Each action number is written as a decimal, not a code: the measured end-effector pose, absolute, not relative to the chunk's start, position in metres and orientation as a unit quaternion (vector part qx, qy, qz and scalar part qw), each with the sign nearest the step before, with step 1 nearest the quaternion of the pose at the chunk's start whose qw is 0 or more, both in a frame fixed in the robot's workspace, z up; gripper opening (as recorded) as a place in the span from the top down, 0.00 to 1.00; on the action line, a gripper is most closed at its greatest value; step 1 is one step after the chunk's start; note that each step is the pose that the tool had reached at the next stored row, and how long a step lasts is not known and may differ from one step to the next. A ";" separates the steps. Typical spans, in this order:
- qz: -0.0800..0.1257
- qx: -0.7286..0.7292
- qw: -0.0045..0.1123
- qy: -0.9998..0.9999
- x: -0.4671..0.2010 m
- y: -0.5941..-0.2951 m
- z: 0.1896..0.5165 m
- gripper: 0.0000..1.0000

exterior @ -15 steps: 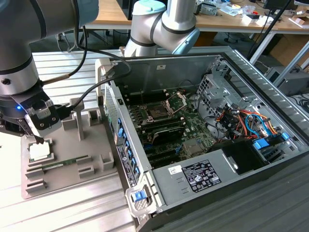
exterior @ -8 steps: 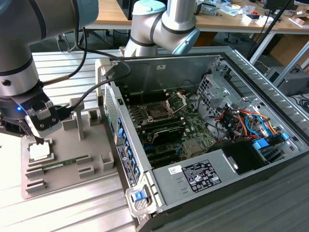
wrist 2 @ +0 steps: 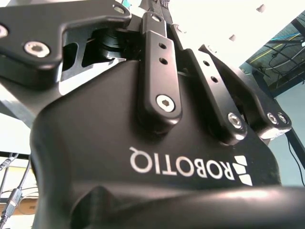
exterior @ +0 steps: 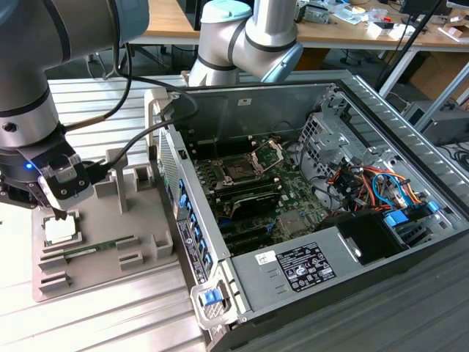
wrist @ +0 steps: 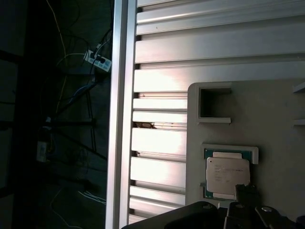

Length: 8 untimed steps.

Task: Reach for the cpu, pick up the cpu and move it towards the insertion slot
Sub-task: 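Pick up the cpu and move it towards the insertion slot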

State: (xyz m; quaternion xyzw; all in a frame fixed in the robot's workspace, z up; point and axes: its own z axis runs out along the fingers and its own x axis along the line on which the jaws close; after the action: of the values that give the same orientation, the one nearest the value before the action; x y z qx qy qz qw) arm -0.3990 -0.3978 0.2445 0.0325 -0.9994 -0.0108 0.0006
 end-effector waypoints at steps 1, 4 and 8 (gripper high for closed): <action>-0.011 0.033 0.001 -0.999 -0.399 -0.398 0.244 0.90; -0.011 0.033 0.001 -0.999 -0.399 -0.398 0.244 0.90; -0.011 0.033 0.001 -0.999 -0.399 -0.398 0.242 0.90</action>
State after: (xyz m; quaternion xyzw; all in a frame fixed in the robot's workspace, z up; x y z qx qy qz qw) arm -0.3992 -0.3978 0.2421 0.0325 -0.9994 -0.0108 0.0006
